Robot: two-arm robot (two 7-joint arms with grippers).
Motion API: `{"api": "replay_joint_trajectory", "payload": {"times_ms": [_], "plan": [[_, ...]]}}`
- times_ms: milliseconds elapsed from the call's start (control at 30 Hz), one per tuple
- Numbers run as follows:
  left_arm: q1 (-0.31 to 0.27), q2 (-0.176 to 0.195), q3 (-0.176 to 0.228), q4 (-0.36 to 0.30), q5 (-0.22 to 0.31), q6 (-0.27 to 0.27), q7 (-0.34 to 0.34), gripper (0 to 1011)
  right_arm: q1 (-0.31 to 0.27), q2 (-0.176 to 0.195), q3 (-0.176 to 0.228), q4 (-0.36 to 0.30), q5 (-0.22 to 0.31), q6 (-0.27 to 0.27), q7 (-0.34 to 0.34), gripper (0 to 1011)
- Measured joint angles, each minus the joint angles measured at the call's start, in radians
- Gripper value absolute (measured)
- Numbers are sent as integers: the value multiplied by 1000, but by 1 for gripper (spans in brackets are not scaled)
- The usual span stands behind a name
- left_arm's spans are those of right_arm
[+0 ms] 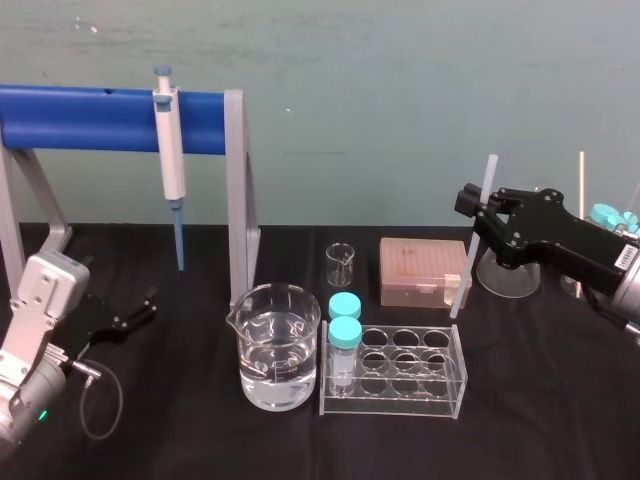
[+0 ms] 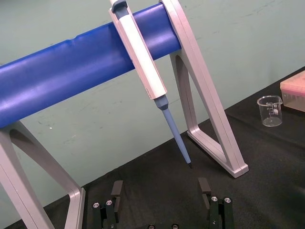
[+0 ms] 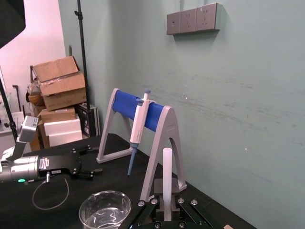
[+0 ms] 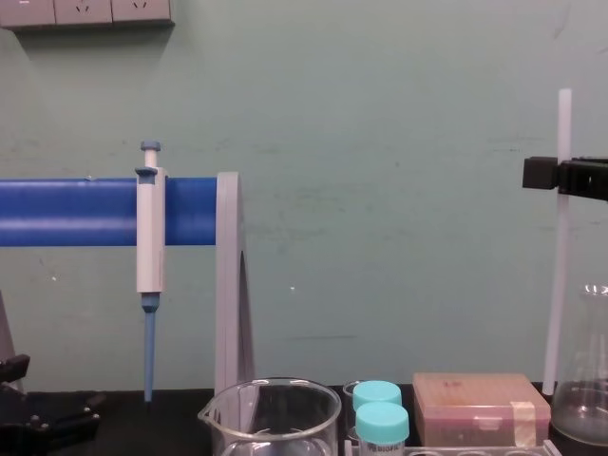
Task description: Pick up the stirring rod with one hand, then place it down.
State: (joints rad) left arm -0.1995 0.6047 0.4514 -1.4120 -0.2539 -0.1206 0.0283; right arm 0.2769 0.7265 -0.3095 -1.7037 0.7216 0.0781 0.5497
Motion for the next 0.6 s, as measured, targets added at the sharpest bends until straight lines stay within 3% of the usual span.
{"api": "replay_joint_trajectory", "payload": {"times_ms": [600], "plan": [[0, 0, 0, 0, 0, 0, 0, 1000, 3, 3, -9, 9, 6, -5, 12, 67]]}}
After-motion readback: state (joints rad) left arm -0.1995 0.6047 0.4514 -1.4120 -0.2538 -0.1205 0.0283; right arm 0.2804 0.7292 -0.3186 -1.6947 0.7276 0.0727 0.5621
